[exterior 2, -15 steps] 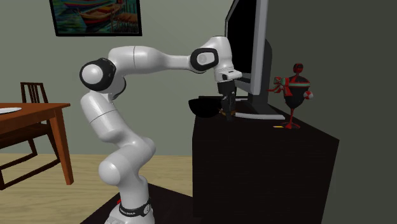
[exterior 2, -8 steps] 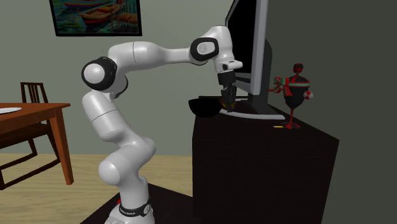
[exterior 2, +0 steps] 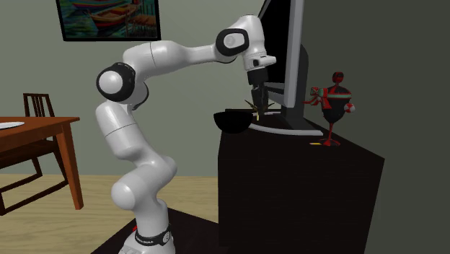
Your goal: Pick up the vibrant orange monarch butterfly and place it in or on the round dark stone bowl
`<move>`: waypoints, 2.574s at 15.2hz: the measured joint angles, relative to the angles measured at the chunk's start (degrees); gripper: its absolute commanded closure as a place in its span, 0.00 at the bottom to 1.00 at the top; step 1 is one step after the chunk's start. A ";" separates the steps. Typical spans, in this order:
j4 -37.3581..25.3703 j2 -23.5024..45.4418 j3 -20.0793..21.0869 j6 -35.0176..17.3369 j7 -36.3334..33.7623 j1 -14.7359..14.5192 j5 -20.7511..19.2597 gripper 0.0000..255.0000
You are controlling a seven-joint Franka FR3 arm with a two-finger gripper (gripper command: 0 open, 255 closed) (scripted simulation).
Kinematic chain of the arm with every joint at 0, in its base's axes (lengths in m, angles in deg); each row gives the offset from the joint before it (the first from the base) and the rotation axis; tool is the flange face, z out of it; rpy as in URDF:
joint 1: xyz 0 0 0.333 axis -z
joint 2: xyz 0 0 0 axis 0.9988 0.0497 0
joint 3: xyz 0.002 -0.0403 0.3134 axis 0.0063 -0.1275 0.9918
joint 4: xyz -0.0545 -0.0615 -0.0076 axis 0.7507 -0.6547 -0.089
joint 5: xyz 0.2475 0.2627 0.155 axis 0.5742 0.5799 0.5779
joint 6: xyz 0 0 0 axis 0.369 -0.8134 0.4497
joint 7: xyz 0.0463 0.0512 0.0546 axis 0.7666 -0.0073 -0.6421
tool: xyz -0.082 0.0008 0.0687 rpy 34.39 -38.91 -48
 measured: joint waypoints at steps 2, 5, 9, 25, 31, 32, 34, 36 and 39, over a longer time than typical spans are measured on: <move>-2.15 0.76 0.04 1.43 -0.19 0.20 -0.28 1.00; -5.57 1.93 0.16 3.72 -0.52 0.49 -0.71 1.00; -7.21 1.79 2.13 5.17 -3.18 -0.01 -0.25 1.00; -13.31 2.08 21.59 7.12 -24.81 -1.44 3.33 1.00; -6.13 -0.80 20.96 2.44 -24.31 -3.04 5.02 1.00; -5.24 -1.03 21.01 1.74 -24.26 -3.17 5.18 1.00; -3.59 -1.68 20.97 0.65 -24.18 -3.55 5.57 1.00; -2.62 -2.03 20.82 0.01 -23.99 -3.75 5.76 1.00; -2.28 -2.17 20.73 -0.19 -23.91 -3.84 5.84 1.00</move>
